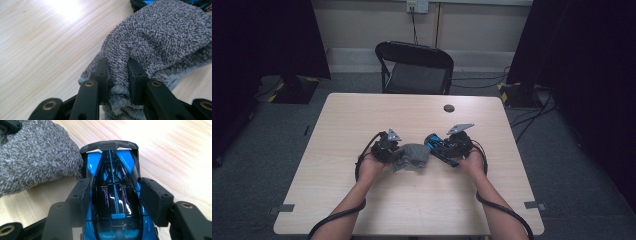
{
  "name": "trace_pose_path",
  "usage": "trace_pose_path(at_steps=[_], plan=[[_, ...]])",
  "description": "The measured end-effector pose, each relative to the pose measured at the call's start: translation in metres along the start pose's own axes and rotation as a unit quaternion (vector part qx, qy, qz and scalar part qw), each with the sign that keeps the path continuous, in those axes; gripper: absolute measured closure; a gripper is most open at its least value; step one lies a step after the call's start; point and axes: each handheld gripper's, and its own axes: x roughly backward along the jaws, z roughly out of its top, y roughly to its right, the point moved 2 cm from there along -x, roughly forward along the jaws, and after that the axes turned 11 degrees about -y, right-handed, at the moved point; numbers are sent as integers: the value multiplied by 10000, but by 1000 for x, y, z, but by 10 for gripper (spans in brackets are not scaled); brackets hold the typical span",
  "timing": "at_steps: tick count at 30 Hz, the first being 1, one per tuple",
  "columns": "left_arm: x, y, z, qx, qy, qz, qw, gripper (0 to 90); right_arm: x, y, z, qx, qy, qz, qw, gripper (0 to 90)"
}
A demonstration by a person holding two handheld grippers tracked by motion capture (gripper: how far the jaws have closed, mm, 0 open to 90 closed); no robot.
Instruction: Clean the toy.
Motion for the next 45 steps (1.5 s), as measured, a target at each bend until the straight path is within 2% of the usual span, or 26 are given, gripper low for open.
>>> trace_pose_path(at_steps=[4,11,18,24,30,36,45], plan=[[2,-4,-4,36,-19,30,10000,732,0,0,0,-2,10,-4,10000,421],[11,-13,-14,245,63,103,9996,731,0,0,-1,6,30,0,10000,421],[25,-6,-18,77,149,-27,9999,730,0,0,-1,5,19,-14,10000,420],[38,9,-20,-175,288,-178,9993,729,0,-1,-2,-10,59,-26,10000,418],[45,33,-15,-453,441,-511,9967,728,0,-1,-2,-44,71,-29,10000,415],[41,57,-12,-777,404,-661,9940,726,0,0,-5,-88,177,-5,9998,412],[34,85,-11,-1072,366,-957,9889,726,1,1,-7,-123,192,11,9997,405]])
